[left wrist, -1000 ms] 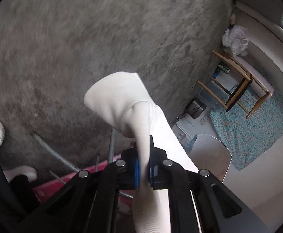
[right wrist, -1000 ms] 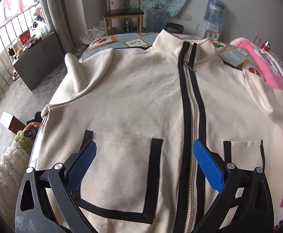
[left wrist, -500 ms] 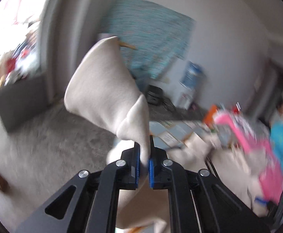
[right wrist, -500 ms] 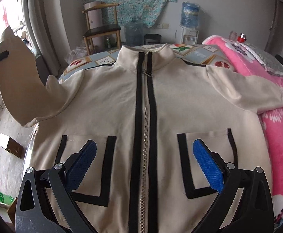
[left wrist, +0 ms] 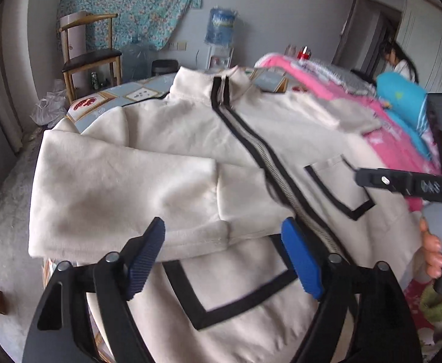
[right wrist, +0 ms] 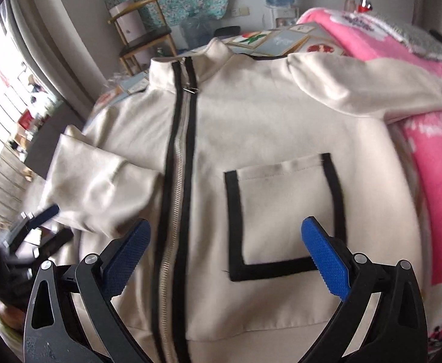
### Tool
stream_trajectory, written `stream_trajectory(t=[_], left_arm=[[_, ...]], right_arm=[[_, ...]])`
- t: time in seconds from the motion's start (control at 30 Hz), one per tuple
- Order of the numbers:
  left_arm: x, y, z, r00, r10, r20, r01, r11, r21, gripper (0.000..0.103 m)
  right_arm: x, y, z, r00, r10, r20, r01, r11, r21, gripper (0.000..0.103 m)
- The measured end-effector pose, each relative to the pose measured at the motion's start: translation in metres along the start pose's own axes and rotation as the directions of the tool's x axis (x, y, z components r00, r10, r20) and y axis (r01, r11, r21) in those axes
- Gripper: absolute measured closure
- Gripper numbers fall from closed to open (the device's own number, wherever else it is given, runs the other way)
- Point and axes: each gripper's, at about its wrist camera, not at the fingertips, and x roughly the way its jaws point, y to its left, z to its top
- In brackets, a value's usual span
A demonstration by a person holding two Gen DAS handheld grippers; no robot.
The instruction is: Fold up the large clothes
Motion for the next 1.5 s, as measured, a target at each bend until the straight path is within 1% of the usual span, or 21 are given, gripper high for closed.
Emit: stream_trajectory(t=[0.07,0.1,0.17,0.2,0.27,0.3,0.37,0.4,0.47,0.6,0.67,0.77,0.93,1.07,1.13,1.2,1.23,1.27,1.33,1.4,1.5], left_arm=[[-0.009,0.006,-0.011,1.0,-0.003,0.002,0.003,1.0,-0.03,0.025],[-0.01,0.011,-0.014,1.0,0.0,-0.004,0.0,0.999,-0.053,0.025],[-0.011,0.021,-0.022,1.0,0.016,-0.017,-0.017,0.994,-0.105,0.025],[-0.009,0.025,-0.025,0.999,0.033,-0.029,-0.037,0.992,-0.124,0.025],[-0.005,0.031,-0.03,0.994,0.092,-0.059,-0.099,0.987,-0.124,0.025],[-0.002,0.031,-0.032,0.989,0.127,-0.071,-0.134,0.984,-0.115,0.025],[0.004,0.033,-0.037,0.983,0.165,-0.085,-0.173,0.98,-0.095,0.025],[0.007,0.033,-0.037,0.979,0.181,-0.091,-0.189,0.978,-0.089,0.025],[0.014,0.034,-0.039,0.972,0.207,-0.107,-0.216,0.973,-0.082,0.025],[0.026,0.041,-0.045,0.96,0.245,-0.138,-0.258,0.962,-0.091,0.025],[0.028,0.046,-0.048,0.961,0.237,-0.141,-0.253,0.961,-0.11,0.025],[0.027,0.044,-0.049,0.959,0.249,-0.139,-0.263,0.96,-0.097,0.025],[0.026,0.045,-0.05,0.958,0.25,-0.139,-0.264,0.96,-0.095,0.025],[0.027,0.044,-0.05,0.957,0.254,-0.138,-0.268,0.959,-0.093,0.025],[0.026,0.044,-0.05,0.957,0.256,-0.139,-0.269,0.959,-0.093,0.025],[0.026,0.045,-0.049,0.957,0.253,-0.14,-0.268,0.958,-0.099,0.025],[0.026,0.046,-0.049,0.958,0.252,-0.139,-0.267,0.958,-0.104,0.025],[0.026,0.046,-0.049,0.957,0.252,-0.14,-0.268,0.958,-0.107,0.025],[0.027,0.046,-0.048,0.956,0.258,-0.142,-0.273,0.956,-0.103,0.025],[0.027,0.045,-0.048,0.953,0.266,-0.143,-0.281,0.955,-0.095,0.025],[0.028,0.043,-0.048,0.949,0.279,-0.146,-0.293,0.952,-0.087,0.025]], right_arm=[[-0.001,0.001,0.01,0.995,0.096,-0.006,-0.095,0.995,0.042,0.006],[-0.001,0.002,0.015,0.988,0.156,-0.009,-0.155,0.986,0.065,0.006],[0.003,0.007,0.023,0.959,0.281,-0.026,-0.276,0.954,0.115,0.008],[0.008,0.011,0.025,0.935,0.352,-0.042,-0.342,0.928,0.149,0.01],[0.023,0.019,0.027,0.88,0.467,-0.088,-0.44,0.87,0.223,0.021],[0.03,0.023,0.027,0.855,0.508,-0.109,-0.469,0.845,0.258,0.023],[0.047,0.03,0.024,0.811,0.565,-0.152,-0.498,0.803,0.328,0.039],[0.058,0.033,0.021,0.79,0.587,-0.175,-0.502,0.784,0.365,0.043],[0.076,0.038,0.014,0.772,0.598,-0.217,-0.481,0.772,0.415,0.057],[0.101,0.045,0.002,0.769,0.574,-0.283,-0.419,0.785,0.456,0.066],[0.109,0.047,-0.002,0.782,0.539,-0.313,-0.377,0.808,0.453,0.07],[0.116,0.049,-0.005,0.786,0.525,-0.328,-0.353,0.815,0.46,0.07],[0.115,0.048,-0.001,0.767,0.555,-0.321,-0.362,0.788,0.497,0.063],[0.114,0.043,-0.001,0.766,0.554,-0.326,-0.363,0.791,0.492,0.062],[0.112,0.043,0.0,0.769,0.544,-0.337,-0.363,0.804,0.471,0.062],[0.113,0.051,0.002,0.779,0.516,-0.355,-0.359,0.832,0.423,0.078],[0.114,0.056,0.002,0.782,0.509,-0.36,-0.363,0.841,0.401,0.089],[0.113,0.06,0.003,0.786,0.501,-0.362,-0.366,0.849,0.381,0.093],[0.108,0.068,0.01,0.809,0.475,-0.346,-0.369,0.869,0.329,0.095],[0.094,0.076,0.03,0.839,0.46,-0.29,-0.393,0.882,0.261,0.096],[0.06,0.083,0.072,0.903,0.403,-0.149,-0.387,0.914,0.122,0.096]])
